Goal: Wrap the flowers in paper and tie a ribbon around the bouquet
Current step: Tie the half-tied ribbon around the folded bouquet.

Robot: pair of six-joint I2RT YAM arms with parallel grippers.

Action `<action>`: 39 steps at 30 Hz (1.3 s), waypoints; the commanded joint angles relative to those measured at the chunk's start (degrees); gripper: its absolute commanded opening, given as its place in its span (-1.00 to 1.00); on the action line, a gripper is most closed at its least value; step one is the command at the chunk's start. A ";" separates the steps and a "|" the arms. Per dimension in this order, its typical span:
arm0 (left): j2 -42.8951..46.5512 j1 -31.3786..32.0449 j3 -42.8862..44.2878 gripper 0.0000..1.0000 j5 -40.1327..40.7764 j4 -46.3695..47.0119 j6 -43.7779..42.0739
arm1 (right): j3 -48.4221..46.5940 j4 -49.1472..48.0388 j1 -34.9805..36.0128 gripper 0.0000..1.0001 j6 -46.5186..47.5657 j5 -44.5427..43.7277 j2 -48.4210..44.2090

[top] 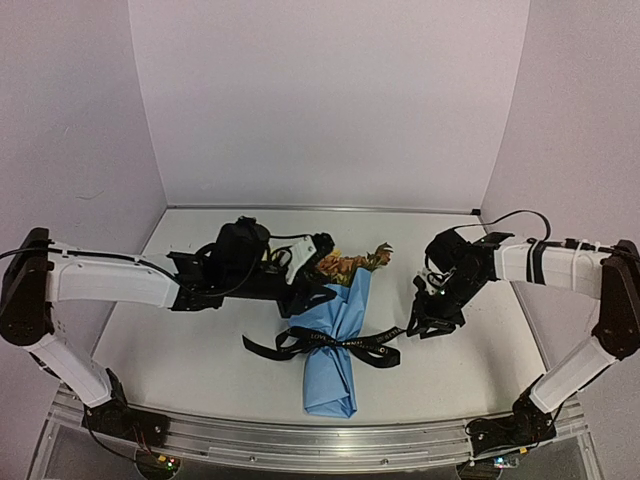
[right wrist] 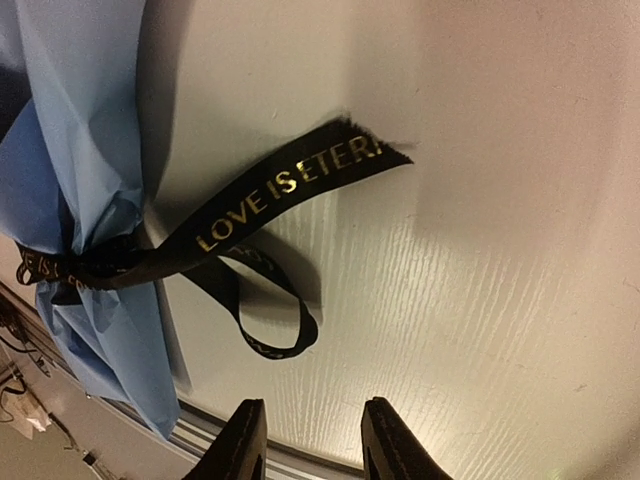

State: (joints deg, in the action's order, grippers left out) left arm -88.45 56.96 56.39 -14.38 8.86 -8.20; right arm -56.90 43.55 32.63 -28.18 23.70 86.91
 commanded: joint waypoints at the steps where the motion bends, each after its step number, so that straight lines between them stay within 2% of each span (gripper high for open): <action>1: 5.26 -3.49 -6.32 -0.29 11.57 3.62 20.78 | -1.78 2.29 4.88 -0.32 0.34 -4.02 -0.14; 6: 4.48 -4.00 -9.77 -0.34 17.87 -4.07 28.93 | -2.29 -0.41 7.75 -0.32 -1.50 -5.20 3.78; 12: 1.24 -4.03 -11.11 -0.24 19.09 -7.23 30.78 | -2.95 -3.01 9.11 -0.31 -2.21 -5.88 7.07; 21: 0.61 -4.05 -16.06 -0.11 11.79 -4.58 33.04 | -2.85 -4.87 10.05 -0.31 -3.20 -5.95 8.82; 34: -7.86 -3.86 -13.80 -0.15 6.95 -4.25 32.60 | -1.91 -6.45 10.53 -0.31 -4.47 -7.21 12.04; 39: -9.46 -3.45 -12.85 -0.15 7.55 -4.01 32.98 | -1.55 -7.07 10.58 -0.48 -5.01 -7.48 12.70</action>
State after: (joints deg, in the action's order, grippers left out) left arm -96.38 53.01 41.25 -6.51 4.20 24.14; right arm -58.28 37.42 42.83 -32.16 17.70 98.91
